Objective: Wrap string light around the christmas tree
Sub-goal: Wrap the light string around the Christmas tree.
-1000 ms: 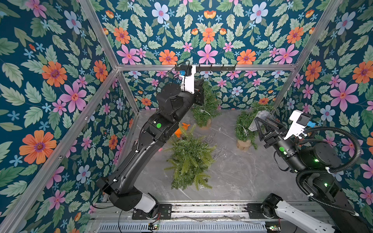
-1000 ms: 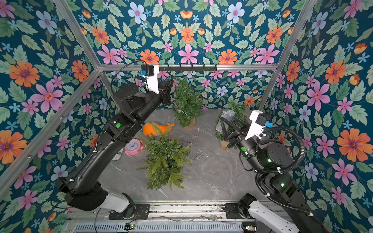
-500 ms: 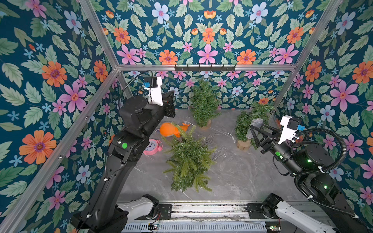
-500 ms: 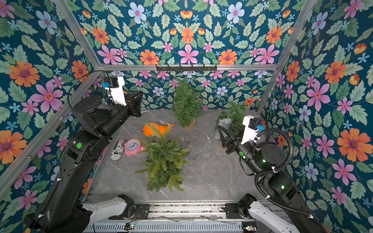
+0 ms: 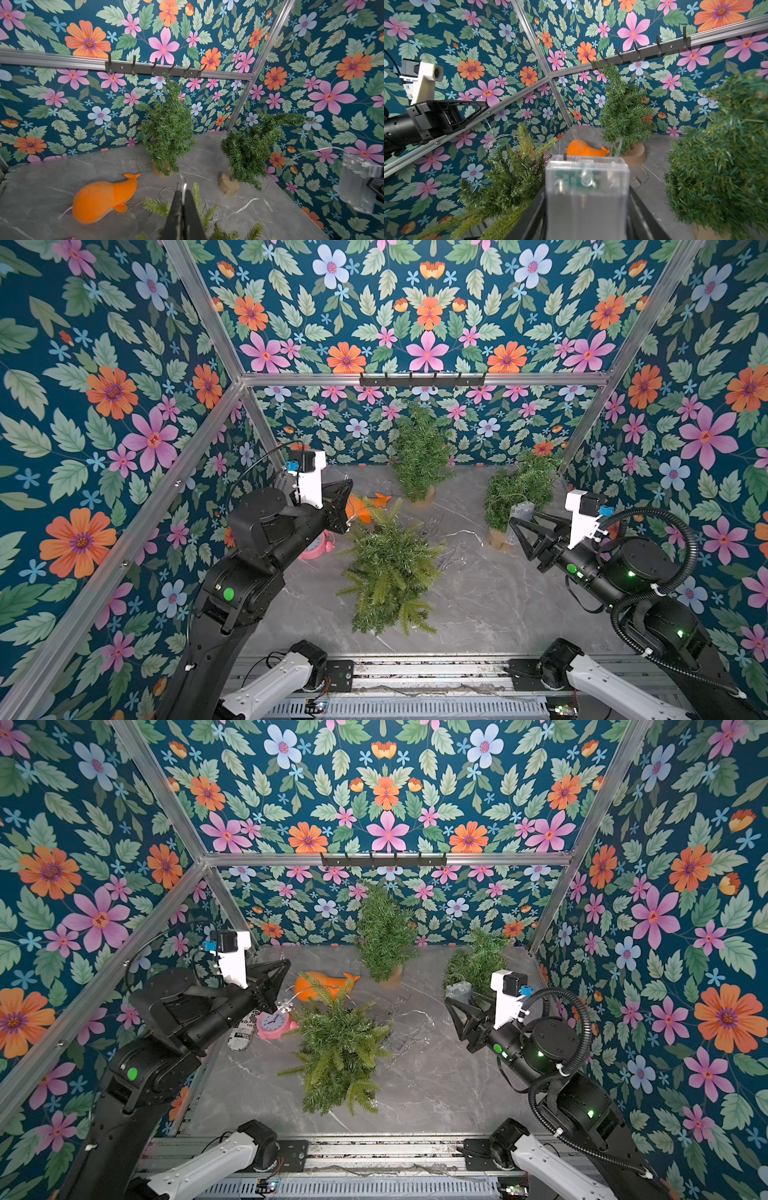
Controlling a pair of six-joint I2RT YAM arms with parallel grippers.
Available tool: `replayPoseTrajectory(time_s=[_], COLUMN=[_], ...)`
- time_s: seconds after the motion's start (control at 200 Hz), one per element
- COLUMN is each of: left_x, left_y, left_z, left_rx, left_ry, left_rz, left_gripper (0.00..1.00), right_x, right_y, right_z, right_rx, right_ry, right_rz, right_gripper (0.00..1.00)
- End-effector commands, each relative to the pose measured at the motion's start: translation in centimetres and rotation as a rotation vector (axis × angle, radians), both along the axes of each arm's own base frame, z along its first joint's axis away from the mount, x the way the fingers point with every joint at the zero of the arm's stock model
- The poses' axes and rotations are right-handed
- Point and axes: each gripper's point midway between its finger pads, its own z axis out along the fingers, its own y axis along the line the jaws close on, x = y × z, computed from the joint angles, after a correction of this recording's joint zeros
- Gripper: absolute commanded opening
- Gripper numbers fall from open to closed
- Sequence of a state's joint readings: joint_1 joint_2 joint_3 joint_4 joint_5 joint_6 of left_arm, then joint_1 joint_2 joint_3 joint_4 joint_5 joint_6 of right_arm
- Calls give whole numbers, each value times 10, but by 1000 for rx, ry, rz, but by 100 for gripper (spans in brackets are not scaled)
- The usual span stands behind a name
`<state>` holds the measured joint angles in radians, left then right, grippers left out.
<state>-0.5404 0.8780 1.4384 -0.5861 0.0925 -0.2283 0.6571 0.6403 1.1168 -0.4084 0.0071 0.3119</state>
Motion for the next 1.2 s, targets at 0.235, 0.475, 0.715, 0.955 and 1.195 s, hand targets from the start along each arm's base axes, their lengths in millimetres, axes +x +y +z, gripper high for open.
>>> replayPoseTrajectory(time_s=[0.235, 0.475, 0.715, 0.955, 1.195], left_x=[-34, -48, -63, -61, -46], left_y=[-1, 2, -10, -21, -13], left_z=[-42, -65, -90, -135, -141], left_rx=[24, 25, -7, 11, 20], left_ry=[80, 117, 175, 266, 231], left_rz=[-105, -133, -231, -271, -187], left_gripper=[0, 0, 0, 0, 23], right_x=[-8, -10, -13, -22, -46], right_y=[7, 12, 18, 17, 22], right_z=[-12, -23, -28, -9, 20], right_rx=[-23, -44, -53, -18, 40], right_ry=[49, 79, 95, 74, 51], right_rz=[63, 91, 129, 156, 263], right_gripper=[35, 34, 34, 34, 34])
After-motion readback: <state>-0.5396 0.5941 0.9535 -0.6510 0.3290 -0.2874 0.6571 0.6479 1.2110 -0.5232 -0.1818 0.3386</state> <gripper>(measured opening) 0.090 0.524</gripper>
